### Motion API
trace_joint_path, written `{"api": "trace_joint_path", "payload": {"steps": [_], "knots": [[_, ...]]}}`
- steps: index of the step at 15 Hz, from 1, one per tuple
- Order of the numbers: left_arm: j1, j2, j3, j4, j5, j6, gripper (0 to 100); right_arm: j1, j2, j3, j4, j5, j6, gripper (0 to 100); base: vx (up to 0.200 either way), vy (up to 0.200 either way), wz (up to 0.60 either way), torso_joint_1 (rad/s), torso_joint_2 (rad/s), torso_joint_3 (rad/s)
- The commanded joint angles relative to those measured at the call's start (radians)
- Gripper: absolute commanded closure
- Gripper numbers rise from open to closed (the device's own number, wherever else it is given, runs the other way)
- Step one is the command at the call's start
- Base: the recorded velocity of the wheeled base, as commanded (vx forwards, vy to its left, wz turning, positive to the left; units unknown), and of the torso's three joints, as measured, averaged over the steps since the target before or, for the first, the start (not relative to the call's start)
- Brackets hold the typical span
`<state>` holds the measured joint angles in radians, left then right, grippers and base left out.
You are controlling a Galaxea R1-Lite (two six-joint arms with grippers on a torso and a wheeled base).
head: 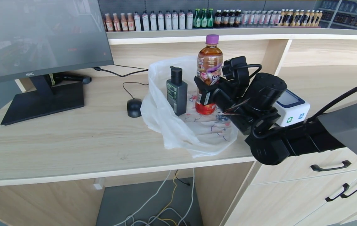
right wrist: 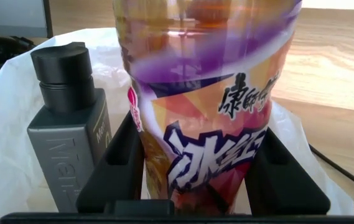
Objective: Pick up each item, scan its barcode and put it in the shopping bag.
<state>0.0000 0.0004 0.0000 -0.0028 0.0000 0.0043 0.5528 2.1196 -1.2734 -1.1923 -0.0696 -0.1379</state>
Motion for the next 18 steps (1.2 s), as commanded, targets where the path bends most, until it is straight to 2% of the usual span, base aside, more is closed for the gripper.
{"api": "trace_joint_path", "payload": {"steps": [1, 18], "knots": [[0.000, 0.000, 0.000, 0.000, 0.000, 0.000, 0, 0.003, 0.007, 0.002, 0.000, 0.001, 0.000, 100, 0.000, 0.000, 0.00, 0.000, 0.00, 0.000], [0.000, 0.000, 0.000, 0.000, 0.000, 0.000, 0, 0.004, 0.016, 0.060, 0.000, -0.006, 0.023, 100, 0.000, 0.000, 0.00, 0.000, 0.00, 0.000]]}}
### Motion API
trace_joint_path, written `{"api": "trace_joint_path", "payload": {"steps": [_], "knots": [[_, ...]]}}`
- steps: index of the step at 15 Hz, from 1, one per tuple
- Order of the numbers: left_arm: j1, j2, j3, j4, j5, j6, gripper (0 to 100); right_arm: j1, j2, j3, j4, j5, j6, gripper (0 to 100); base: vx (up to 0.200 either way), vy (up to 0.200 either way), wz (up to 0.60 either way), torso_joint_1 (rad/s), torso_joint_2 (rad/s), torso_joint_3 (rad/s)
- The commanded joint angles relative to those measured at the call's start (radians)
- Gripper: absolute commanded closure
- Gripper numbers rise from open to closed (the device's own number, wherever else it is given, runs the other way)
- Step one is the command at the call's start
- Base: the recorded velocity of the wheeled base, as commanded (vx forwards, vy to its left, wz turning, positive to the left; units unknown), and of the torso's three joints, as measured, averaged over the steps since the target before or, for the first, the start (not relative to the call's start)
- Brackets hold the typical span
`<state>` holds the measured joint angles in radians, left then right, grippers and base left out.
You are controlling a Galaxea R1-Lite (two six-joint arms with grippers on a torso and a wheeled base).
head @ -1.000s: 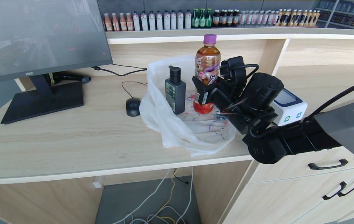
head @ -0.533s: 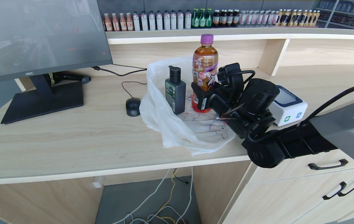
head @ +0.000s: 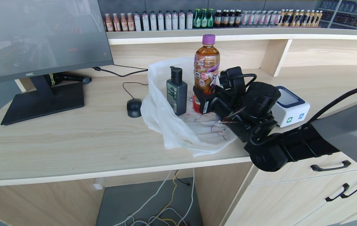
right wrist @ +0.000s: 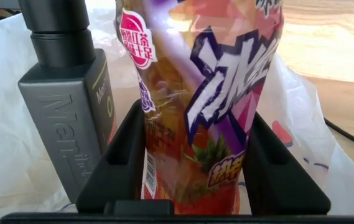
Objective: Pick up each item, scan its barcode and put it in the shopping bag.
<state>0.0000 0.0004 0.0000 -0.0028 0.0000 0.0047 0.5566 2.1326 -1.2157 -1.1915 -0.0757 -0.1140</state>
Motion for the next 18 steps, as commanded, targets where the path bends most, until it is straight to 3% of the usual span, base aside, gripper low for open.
{"api": "trace_joint_path", "payload": {"steps": [1, 5, 6, 18], "knots": [[0.000, 0.000, 0.000, 0.000, 0.000, 0.000, 0, 0.000, 0.003, 0.002, 0.000, 0.001, -0.001, 100, 0.000, 0.000, 0.00, 0.000, 0.00, 0.000], [0.000, 0.000, 0.000, 0.000, 0.000, 0.000, 0, 0.000, 0.003, 0.002, -0.002, 0.001, -0.001, 100, 0.000, 0.000, 0.00, 0.000, 0.00, 0.000], [0.000, 0.000, 0.000, 0.000, 0.000, 0.000, 0, -0.003, 0.003, 0.004, -0.003, 0.001, -0.001, 0, 0.000, 0.000, 0.00, 0.000, 0.00, 0.000], [0.000, 0.000, 0.000, 0.000, 0.000, 0.000, 0, 0.013, -0.037, 0.005, -0.008, 0.001, -0.003, 0, 0.000, 0.000, 0.00, 0.000, 0.00, 0.000]]}}
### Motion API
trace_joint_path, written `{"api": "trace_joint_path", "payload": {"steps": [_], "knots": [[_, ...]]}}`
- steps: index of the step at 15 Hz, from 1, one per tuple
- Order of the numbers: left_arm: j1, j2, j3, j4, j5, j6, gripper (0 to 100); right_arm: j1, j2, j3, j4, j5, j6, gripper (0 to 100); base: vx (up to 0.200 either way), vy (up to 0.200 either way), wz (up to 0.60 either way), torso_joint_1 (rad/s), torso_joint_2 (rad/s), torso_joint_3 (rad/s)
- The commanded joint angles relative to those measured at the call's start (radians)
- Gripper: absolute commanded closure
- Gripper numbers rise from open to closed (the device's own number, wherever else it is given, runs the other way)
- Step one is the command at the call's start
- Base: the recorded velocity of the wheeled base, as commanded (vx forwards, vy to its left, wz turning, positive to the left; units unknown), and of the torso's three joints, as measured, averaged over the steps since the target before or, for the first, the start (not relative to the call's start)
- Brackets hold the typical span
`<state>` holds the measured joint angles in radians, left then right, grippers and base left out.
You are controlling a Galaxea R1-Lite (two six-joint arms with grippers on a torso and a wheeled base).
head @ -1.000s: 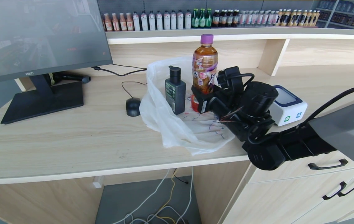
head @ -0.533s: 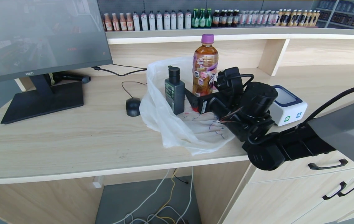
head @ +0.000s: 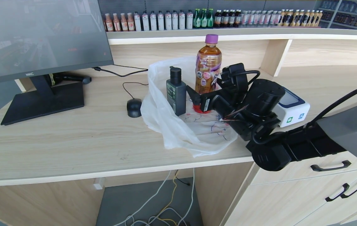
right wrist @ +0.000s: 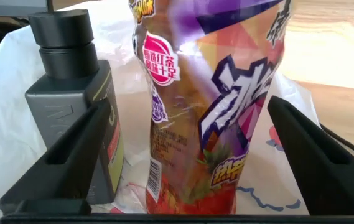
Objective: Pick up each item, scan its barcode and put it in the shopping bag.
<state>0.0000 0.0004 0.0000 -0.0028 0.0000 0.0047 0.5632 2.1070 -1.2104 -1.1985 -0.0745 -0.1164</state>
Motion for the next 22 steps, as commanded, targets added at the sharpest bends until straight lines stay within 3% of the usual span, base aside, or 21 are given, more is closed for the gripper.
{"api": "trace_joint_path", "payload": {"steps": [1, 3, 7, 9, 10, 11, 12, 16, 19, 22], "knots": [[0.000, 0.000, 0.000, 0.000, 0.000, 0.000, 0, 0.009, -0.018, 0.000, 0.000, -0.001, 0.000, 0, 0.000, 0.000, 0.00, 0.000, 0.00, 0.000], [0.000, 0.000, 0.000, 0.000, 0.000, 0.000, 0, 0.018, -0.055, 0.006, 0.000, -0.002, -0.005, 0, 0.000, 0.000, 0.00, 0.000, 0.00, 0.000], [0.000, 0.000, 0.000, 0.000, 0.000, 0.000, 0, 0.032, -0.263, 0.247, -0.061, -0.067, 0.000, 0, 0.000, 0.000, 0.00, 0.000, 0.00, 0.000], [0.000, 0.000, 0.000, 0.000, 0.000, 0.000, 0, 0.029, -0.378, 0.431, -0.147, -0.096, 0.026, 0, 0.000, 0.000, 0.00, 0.000, 0.00, 0.000], [0.000, 0.000, 0.000, 0.000, 0.000, 0.000, 0, 0.029, -0.481, 0.606, -0.190, -0.149, 0.050, 0, 0.000, 0.000, 0.00, 0.000, 0.00, 0.000], [0.000, 0.000, 0.000, 0.000, 0.000, 0.000, 0, 0.029, -0.516, 0.667, -0.200, -0.169, 0.060, 0, 0.000, 0.000, 0.00, 0.000, 0.00, 0.000], [0.000, 0.000, 0.000, 0.000, 0.000, 0.000, 0, 0.029, -0.628, 0.871, -0.227, -0.192, 0.093, 0, 0.000, 0.000, 0.00, 0.000, 0.00, 0.000], [0.000, 0.000, 0.000, 0.000, 0.000, 0.000, 0, 0.029, -0.834, 1.206, -0.230, -0.194, 0.101, 0, 0.000, 0.000, 0.00, 0.000, 0.00, 0.000], [0.000, 0.000, 0.000, 0.000, 0.000, 0.000, 0, 0.032, -0.946, 1.210, -0.115, -0.203, 0.152, 0, 0.000, 0.000, 0.00, 0.000, 0.00, 0.000], [0.000, 0.000, 0.000, 0.000, 0.000, 0.003, 0, 0.109, -1.274, 1.209, 0.336, -0.194, 0.169, 0, 0.000, 0.000, 0.00, 0.000, 0.00, 0.000]]}}
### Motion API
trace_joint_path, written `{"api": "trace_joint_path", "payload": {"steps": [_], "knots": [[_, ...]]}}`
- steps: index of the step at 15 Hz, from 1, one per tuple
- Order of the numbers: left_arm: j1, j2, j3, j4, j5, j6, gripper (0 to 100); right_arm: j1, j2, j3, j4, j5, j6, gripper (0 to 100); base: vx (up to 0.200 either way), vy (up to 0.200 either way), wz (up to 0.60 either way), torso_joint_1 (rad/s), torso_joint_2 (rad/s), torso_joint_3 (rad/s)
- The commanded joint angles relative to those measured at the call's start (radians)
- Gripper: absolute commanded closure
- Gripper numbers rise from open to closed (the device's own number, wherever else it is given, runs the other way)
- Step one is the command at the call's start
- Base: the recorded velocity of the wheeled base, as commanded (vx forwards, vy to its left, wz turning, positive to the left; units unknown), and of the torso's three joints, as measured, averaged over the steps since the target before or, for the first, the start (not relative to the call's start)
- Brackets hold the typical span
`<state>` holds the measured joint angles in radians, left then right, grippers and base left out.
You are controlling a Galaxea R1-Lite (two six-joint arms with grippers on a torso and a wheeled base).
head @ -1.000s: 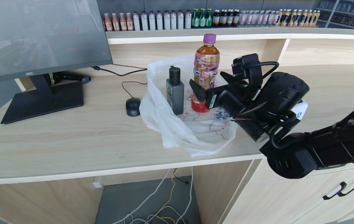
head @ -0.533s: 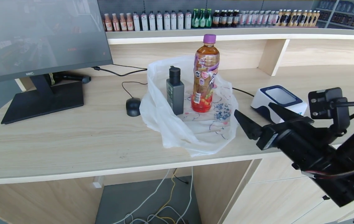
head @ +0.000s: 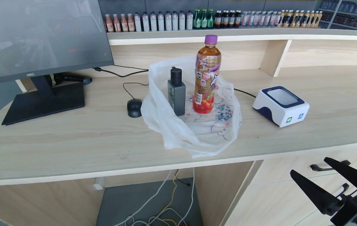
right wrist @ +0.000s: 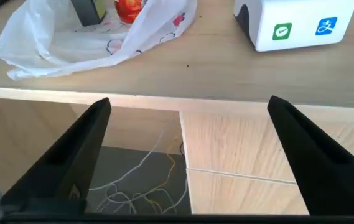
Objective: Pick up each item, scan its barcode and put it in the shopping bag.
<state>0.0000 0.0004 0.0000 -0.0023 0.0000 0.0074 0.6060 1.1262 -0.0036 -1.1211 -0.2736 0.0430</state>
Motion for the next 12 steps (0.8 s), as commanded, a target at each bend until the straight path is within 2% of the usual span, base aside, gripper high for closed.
{"api": "trace_joint_path", "payload": {"steps": [1, 2, 5, 7, 8, 10, 12], "knots": [[0.000, 0.000, 0.000, -0.001, 0.000, 0.000, 0, 0.106, -0.356, -0.001, 0.348, 0.004, 0.006, 0, 0.000, 0.000, 0.00, 0.000, 0.00, 0.000], [0.000, 0.000, 0.000, -0.001, 0.000, 0.000, 0, 0.159, -0.473, 0.001, 0.507, 0.001, 0.003, 0, 0.000, 0.000, 0.00, 0.000, 0.00, 0.000], [0.000, 0.000, 0.000, -0.001, 0.000, 0.000, 0, 0.161, -0.776, 0.001, 0.894, 0.005, -0.034, 0, 0.000, 0.000, 0.00, 0.000, 0.00, 0.000], [0.000, 0.000, 0.000, -0.001, 0.000, 0.000, 0, 0.163, -0.937, -0.001, 1.061, 0.027, -0.045, 0, 0.000, 0.000, 0.00, 0.000, 0.00, 0.000], [0.000, 0.000, 0.000, -0.001, 0.000, -0.001, 0, 0.153, -1.003, -0.013, 1.104, 0.037, -0.041, 0, 0.000, 0.000, 0.00, 0.000, 0.00, 0.000], [0.000, 0.000, 0.000, -0.001, 0.000, -0.001, 0, 0.143, -1.026, -0.012, 1.101, 0.037, -0.038, 0, 0.000, 0.000, 0.00, 0.000, 0.00, 0.000], [0.000, 0.000, 0.000, -0.001, 0.000, -0.001, 0, 0.092, -1.007, -0.012, 1.100, 0.036, -0.046, 0, 0.000, 0.000, 0.00, 0.000, 0.00, 0.000]]}}
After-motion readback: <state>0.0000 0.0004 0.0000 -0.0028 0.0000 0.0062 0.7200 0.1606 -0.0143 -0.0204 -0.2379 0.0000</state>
